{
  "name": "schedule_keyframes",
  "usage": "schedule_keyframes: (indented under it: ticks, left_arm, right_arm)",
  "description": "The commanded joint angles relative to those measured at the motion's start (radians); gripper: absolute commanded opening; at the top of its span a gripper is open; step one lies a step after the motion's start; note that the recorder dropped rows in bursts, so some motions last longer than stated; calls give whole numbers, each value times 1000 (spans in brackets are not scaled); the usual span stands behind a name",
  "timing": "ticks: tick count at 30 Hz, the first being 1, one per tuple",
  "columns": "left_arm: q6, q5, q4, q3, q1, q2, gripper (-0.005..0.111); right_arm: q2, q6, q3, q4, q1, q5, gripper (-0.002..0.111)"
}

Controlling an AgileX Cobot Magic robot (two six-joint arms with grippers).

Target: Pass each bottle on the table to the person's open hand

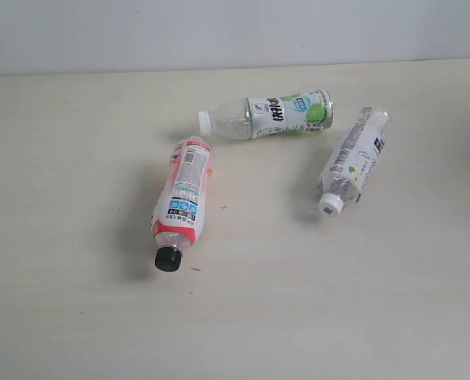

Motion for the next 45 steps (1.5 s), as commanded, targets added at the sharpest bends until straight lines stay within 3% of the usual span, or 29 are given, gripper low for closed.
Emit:
schedule_keyframes:
  ticks: [1, 45]
  left_arm:
    - [1, -2, 4, 2, 2, -7, 5]
    - [1, -2, 4, 2, 2, -7, 5]
  right_arm:
    - [-74, 7, 43, 6, 3, -26, 1]
    - [-153, 5, 58, 4, 3, 25, 1]
